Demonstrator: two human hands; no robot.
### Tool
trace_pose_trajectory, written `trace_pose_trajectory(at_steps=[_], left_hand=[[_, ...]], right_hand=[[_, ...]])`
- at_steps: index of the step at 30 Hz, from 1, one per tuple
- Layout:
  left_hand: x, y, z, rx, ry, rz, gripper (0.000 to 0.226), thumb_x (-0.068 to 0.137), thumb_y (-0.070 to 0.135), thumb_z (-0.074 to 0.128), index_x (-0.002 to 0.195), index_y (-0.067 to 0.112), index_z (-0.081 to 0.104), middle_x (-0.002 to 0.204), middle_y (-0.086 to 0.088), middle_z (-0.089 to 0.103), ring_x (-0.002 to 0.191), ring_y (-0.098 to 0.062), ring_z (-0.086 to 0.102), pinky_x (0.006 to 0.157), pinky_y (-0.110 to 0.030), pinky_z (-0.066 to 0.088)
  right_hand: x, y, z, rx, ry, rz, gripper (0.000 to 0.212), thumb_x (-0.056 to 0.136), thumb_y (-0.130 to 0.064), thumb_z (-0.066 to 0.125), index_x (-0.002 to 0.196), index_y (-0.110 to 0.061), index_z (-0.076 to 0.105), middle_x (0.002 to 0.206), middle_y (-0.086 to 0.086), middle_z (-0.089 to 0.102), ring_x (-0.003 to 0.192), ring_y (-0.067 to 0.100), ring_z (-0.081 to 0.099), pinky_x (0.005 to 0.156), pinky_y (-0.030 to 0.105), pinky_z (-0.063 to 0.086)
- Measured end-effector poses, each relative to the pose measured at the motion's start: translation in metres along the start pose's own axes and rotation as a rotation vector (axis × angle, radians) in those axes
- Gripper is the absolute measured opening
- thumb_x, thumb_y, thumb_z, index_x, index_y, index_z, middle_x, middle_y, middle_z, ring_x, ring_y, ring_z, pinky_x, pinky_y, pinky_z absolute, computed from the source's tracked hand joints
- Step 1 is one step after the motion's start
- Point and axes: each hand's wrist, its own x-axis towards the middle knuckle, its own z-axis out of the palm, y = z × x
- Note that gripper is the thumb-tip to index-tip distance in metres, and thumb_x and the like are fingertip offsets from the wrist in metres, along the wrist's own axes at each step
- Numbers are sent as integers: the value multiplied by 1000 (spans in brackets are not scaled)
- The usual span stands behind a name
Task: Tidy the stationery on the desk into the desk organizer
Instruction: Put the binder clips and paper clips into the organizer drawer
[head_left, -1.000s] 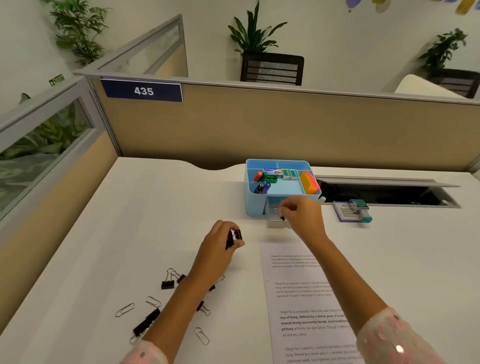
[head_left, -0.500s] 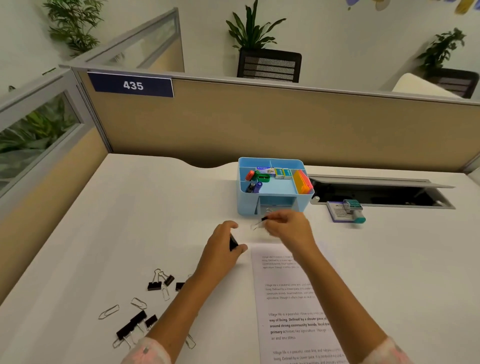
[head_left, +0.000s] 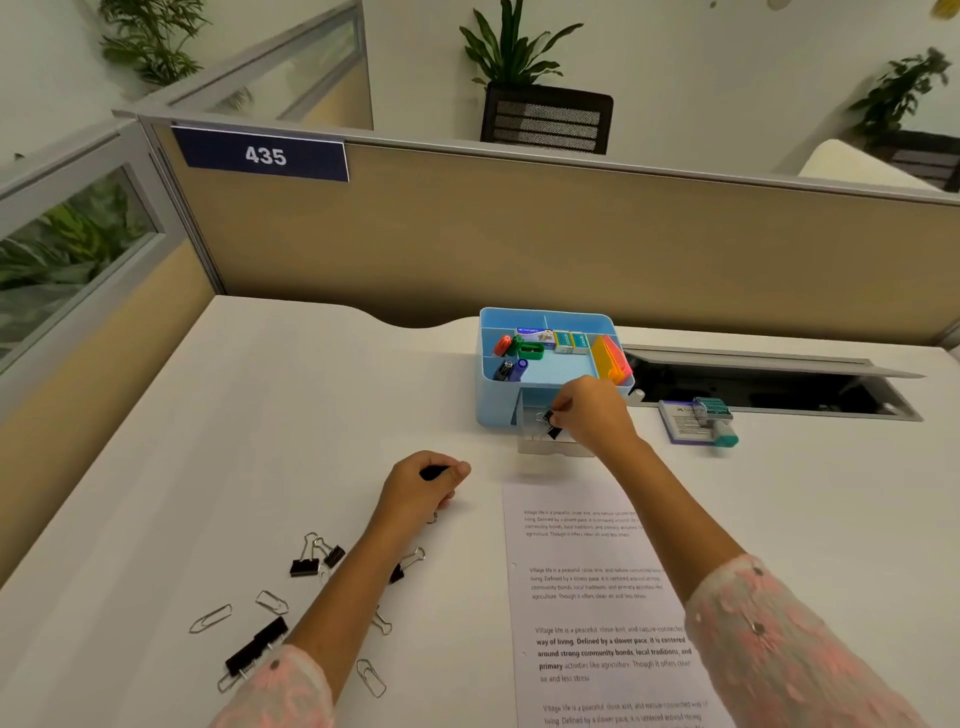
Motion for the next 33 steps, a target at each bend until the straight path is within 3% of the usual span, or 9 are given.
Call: trace_pose_trajectory(at_steps=[4,7,10,14,20,23,25,29,33], left_hand=[[-3,4,3,-92,20,7,12,86,32,64,88,21,66,70,-1,65,50,-5,55,46,-16,44],[-8,12,5,-293,4,29,12,92,23,56,93,19,68,82,-5,69,66,-7,67,58,-19,53],[-11,21,8,-403,23,36,16,94,18,53,101,19,68,97,-1,71,89,-12,68,72,-25,53],[-16,29,10,-538,61,19,16,90,17,58,103,20,68,101,0,71,95,-13,67,80,-26,53],[-18,29,15,-656,1,19,18,88,14,61,106,17,65,105,-3,71,96,-15,68,82,-32,56],[-12,21,11,-427,18,128,21,88,31,61,108,24,64,111,4,69,103,-10,64,81,-23,50],[-6,7,2,-59,98,260,29,89,39,57,115,26,62,118,6,65,109,-8,58,84,-17,44],[11,-36,-20,890,206,437,41,97,36,40,135,22,47,147,0,41,138,-19,30,113,-40,22],[19,-57,-23,1099,144,370,50,99,41,22,147,27,19,158,0,8,146,-22,4,116,-45,7]], right_hand=[[-9,-6,6,135,196,11,18,89,-11,59,104,-7,69,102,12,69,93,23,59,78,28,49],[-33,-22,11,389,313,-3,17,89,-13,59,100,-8,71,97,8,72,86,16,62,73,23,48],[-63,-40,24,601,253,-16,18,87,-23,63,98,-13,73,93,1,73,77,7,62,70,16,47],[-96,-54,40,851,116,40,31,81,-38,69,104,-17,69,87,-7,69,81,4,64,76,22,54],[-103,-56,41,917,172,108,12,82,-19,71,94,-16,70,75,-7,69,71,10,67,76,30,59],[-91,-46,27,825,221,86,12,82,-17,70,93,-13,72,82,-2,71,75,10,66,75,25,56],[-77,-34,12,707,280,76,13,82,-19,70,94,-14,73,87,-1,72,77,7,63,72,17,48],[-47,-9,-15,469,338,106,12,83,-14,68,94,-12,74,92,5,73,88,17,64,69,20,44],[-23,7,-25,256,148,162,12,82,-15,70,92,-13,75,95,7,71,99,23,58,78,31,48]])
